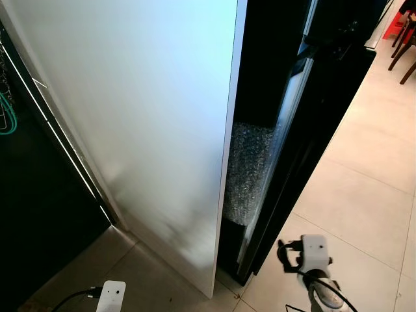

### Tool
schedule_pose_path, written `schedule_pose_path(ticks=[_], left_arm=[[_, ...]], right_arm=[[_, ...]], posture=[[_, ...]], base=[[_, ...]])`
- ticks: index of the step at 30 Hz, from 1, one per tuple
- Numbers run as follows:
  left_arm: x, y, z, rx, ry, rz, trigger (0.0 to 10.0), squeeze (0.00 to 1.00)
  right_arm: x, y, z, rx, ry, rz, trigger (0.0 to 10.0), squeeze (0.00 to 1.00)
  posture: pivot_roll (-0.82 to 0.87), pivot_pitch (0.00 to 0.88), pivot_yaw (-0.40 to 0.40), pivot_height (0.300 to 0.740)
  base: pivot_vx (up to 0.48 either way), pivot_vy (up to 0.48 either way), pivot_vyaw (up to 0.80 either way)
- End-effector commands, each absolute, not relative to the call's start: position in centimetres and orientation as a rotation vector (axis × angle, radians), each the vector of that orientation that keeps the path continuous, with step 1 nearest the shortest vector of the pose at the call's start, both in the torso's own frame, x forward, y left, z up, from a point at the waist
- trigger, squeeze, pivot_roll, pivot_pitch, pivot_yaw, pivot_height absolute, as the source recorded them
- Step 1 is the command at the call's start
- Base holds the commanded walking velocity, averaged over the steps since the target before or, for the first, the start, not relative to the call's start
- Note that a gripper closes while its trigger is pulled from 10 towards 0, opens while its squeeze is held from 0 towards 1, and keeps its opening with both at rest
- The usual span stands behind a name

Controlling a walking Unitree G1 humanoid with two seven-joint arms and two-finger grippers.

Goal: Restocking fridge

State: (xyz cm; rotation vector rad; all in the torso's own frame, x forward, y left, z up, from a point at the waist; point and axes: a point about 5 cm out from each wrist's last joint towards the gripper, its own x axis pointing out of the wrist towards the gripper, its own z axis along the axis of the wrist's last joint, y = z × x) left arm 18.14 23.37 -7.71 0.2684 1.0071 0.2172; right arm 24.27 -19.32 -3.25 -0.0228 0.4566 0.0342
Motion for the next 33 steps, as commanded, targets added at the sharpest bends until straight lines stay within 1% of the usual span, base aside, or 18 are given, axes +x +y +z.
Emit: schedule_pose_path(ticks=[1,12,13,18,25,33], left_arm=[[17.6,23.4,-7.9,0.283,1.022,0.211,10.0,0.0],[17.7,23.2,-8.0,0.289,1.021,0.205,10.0,0.0],[17.7,23.2,-8.0,0.289,1.021,0.205,10.0,0.0],[17.7,23.1,-8.0,0.287,1.02,0.206,10.0,0.0],[17.7,23.2,-8.0,0.283,1.023,0.211,10.0,0.0],[17.6,23.1,-8.0,0.285,1.026,0.205,10.0,0.0]], right_arm=[[24.1,-18.8,-3.4,0.004,0.462,0.09,10.0,0.0],[24.8,-18.7,-2.4,0.054,0.387,0.158,10.0,0.0],[25.2,-18.7,-2.1,0.044,0.372,0.183,10.0,0.0],[26.1,-18.5,-1.5,0.047,0.356,0.192,10.0,0.0],[27.7,-17.1,-0.4,0.057,0.323,0.2,10.0,0.0],[28.8,-16.5,0.5,0.065,0.287,0.191,10.0,0.0]], posture=[[0.05,0.0,-0.018,0.74],[0.05,0.0,-0.016,0.74],[0.05,0.0,-0.015,0.74],[0.05,0.0,-0.016,0.74],[0.06,0.0,-0.016,0.74],[0.06,0.0,-0.016,0.74]], base=[[0.0,0.0,0.0],[0.0,0.0,0.0],[0.0,0.0,0.0],[0.0,0.0,0.0],[0.0,0.0,0.0],[0.0,0.0,0.0]])
